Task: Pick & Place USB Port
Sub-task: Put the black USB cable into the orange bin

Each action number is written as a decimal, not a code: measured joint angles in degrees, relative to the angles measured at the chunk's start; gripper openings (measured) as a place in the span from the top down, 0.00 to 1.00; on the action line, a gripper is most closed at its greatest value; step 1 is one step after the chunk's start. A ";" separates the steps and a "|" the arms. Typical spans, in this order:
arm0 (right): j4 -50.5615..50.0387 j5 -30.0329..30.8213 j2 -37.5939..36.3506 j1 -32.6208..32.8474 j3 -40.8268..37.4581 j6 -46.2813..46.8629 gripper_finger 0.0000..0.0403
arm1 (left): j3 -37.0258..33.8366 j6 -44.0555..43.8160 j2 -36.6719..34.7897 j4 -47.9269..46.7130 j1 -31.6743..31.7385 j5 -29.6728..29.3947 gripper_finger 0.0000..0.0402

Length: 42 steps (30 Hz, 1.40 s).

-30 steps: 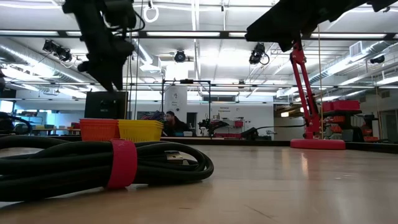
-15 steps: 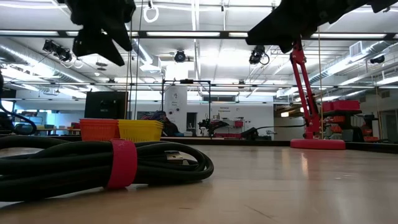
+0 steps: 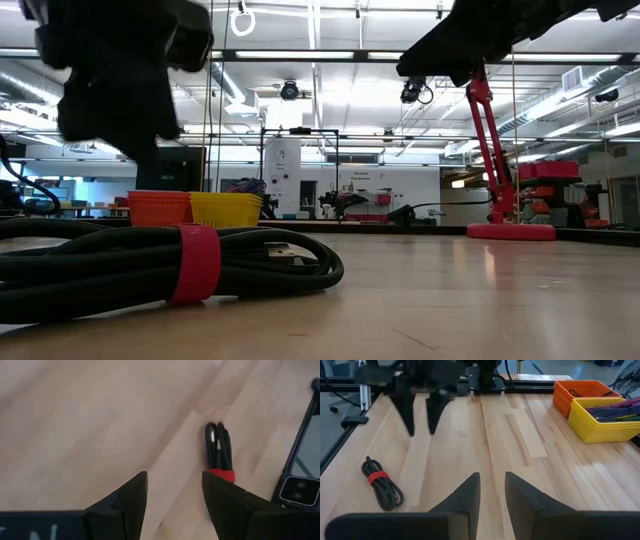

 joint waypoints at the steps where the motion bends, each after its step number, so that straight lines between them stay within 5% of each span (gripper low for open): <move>1: -0.04 0.00 0.02 0.00 0.00 -0.04 0.77 | 0.00 -0.98 1.01 0.54 -0.18 0.56 0.52; 16: -1.52 0.02 0.00 0.00 0.00 -0.75 0.77 | 0.07 -8.29 7.72 13.93 -3.45 5.44 0.52; 27: -1.63 0.02 0.00 0.00 0.00 -2.25 0.77 | 0.59 -13.90 9.94 13.30 -4.73 4.12 0.52; 42: -1.78 -0.12 0.00 0.01 0.04 -2.62 0.77 | 12.60 -11.50 19.94 5.73 -4.66 8.51 0.52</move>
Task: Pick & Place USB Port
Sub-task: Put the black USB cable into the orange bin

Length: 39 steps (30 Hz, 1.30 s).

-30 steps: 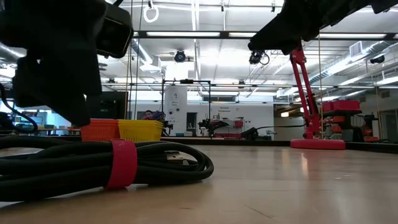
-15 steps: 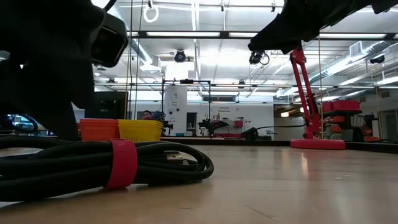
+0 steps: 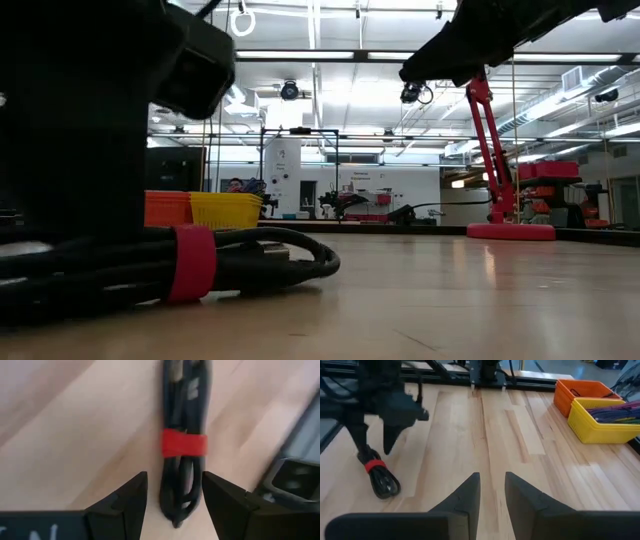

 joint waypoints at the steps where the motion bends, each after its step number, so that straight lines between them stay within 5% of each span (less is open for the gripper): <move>1: -0.24 -0.01 0.00 0.04 0.00 0.18 0.77 | 1.25 -0.04 1.16 -0.86 0.02 0.84 0.52; 15: -1.12 -0.01 0.00 0.06 -0.02 0.35 0.77 | 5.96 1.25 4.85 -5.27 1.01 2.32 0.54; 21: -1.32 -0.01 0.01 0.06 -0.02 0.35 0.77 | 5.91 5.00 4.89 -6.23 0.94 1.79 0.67; 27: -1.47 -0.01 0.00 0.06 -0.02 0.35 0.77 | 5.85 9.83 4.97 -4.91 2.47 0.85 0.91; 39: -3.15 0.13 0.02 -0.02 -0.02 0.31 0.77 | 6.21 20.25 2.99 -8.31 6.91 -4.58 0.91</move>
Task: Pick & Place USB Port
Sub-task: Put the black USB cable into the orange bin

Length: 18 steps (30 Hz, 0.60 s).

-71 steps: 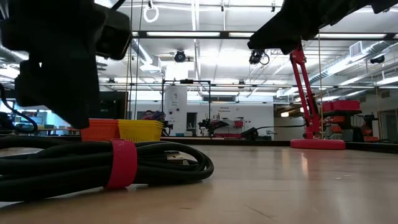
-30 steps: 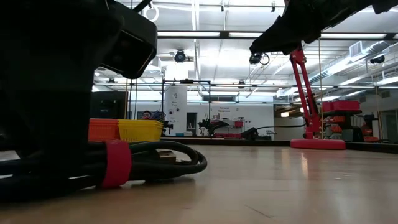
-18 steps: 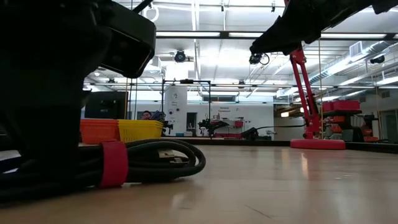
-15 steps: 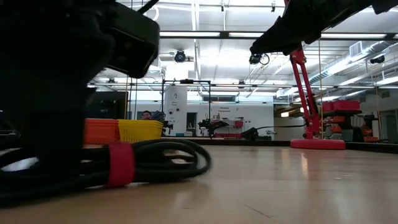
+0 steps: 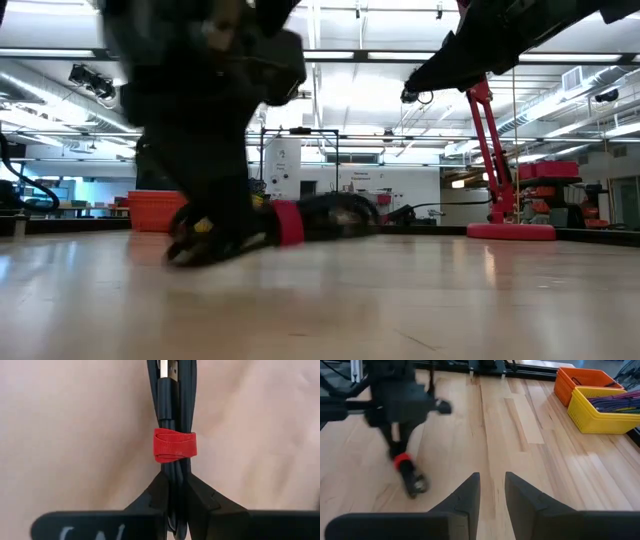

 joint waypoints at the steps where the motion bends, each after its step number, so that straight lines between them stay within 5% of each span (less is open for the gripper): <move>1: -0.08 0.01 0.00 -0.04 0.00 0.02 0.77 | 0.64 1.30 -0.69 -2.81 0.57 -1.47 0.91; 12: -0.45 0.06 0.00 -0.05 0.00 1.21 0.77 | 3.02 2.08 -14.40 -41.25 4.97 -18.92 0.91; 18: -0.51 0.06 0.02 -0.07 -0.02 1.77 0.77 | 2.96 -7.19 -22.93 -59.31 5.45 -30.34 0.91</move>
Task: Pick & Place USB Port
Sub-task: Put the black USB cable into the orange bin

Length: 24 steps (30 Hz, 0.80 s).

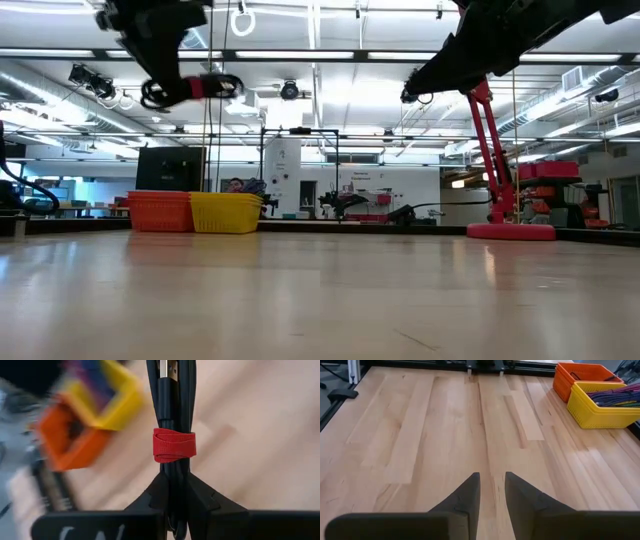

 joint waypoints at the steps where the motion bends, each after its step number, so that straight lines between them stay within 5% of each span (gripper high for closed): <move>1: 0.06 0.00 0.00 0.00 0.00 0.01 0.77 | -0.22 -2.51 -1.31 -2.96 0.28 -1.62 0.91; 7: 0.03 0.00 0.00 0.00 0.00 1.28 0.77 | -4.40 -8.23 -10.50 -9.75 3.29 -10.29 0.91; 14: 0.38 0.44 0.00 0.00 0.00 1.33 0.77 | -11.90 -5.58 -21.52 -8.35 13.35 -12.30 0.91; 24: 1.17 1.97 0.00 0.00 0.00 1.31 0.77 | -22.35 16.89 -33.70 14.36 29.97 -11.27 0.91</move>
